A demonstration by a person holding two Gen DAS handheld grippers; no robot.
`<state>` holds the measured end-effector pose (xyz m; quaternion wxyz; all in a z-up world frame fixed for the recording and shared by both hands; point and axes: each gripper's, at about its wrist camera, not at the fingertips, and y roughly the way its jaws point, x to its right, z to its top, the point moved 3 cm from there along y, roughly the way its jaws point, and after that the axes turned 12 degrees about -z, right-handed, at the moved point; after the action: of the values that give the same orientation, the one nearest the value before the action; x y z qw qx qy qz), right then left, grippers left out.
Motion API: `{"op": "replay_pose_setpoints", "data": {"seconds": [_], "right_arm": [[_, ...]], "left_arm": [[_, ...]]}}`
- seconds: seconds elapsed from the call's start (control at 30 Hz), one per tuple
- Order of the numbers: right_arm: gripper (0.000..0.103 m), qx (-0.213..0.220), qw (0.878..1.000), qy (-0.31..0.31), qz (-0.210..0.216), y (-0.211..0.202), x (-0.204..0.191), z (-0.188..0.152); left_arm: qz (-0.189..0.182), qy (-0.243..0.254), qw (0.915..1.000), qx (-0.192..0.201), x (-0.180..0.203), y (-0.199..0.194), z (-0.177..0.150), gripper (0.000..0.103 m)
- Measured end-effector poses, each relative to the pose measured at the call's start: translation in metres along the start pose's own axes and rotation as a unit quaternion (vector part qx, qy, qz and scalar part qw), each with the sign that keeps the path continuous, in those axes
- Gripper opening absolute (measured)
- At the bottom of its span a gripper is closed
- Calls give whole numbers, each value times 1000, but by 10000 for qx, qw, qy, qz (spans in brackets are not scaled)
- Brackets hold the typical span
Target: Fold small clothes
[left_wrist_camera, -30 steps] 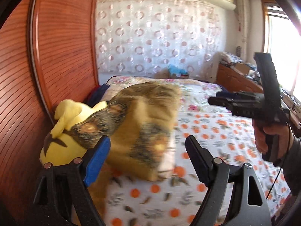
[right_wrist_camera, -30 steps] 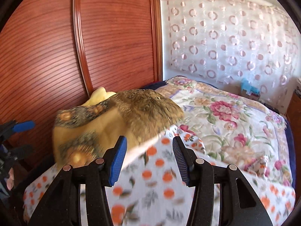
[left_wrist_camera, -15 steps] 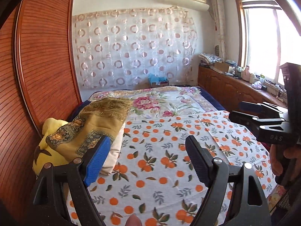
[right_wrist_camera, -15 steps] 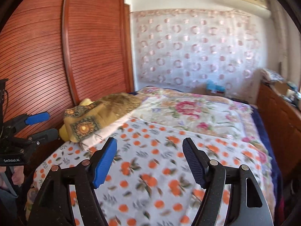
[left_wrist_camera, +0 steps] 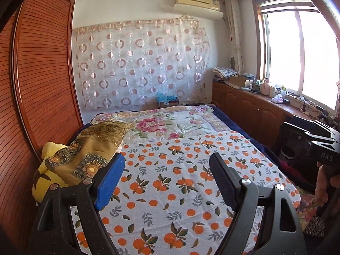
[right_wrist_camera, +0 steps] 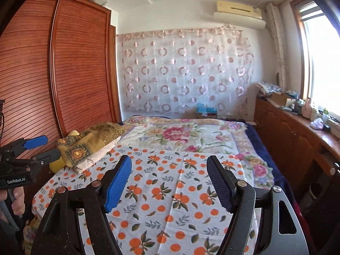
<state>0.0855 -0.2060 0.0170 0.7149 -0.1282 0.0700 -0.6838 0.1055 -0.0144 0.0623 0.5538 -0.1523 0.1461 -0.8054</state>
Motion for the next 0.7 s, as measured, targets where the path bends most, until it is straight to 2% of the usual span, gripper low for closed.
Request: {"op": "replay_pose_setpoints", "data": {"seconds": [0.23, 0.7], "right_arm": [[75, 83, 9998, 122, -147, -20, -16, -19], [75, 92, 9995, 248, -199, -17, -18, -26]], "left_arm": [[36, 8, 9999, 156, 8, -11, 5, 82], [53, -30, 9999, 155, 11, -16, 3, 82]]}}
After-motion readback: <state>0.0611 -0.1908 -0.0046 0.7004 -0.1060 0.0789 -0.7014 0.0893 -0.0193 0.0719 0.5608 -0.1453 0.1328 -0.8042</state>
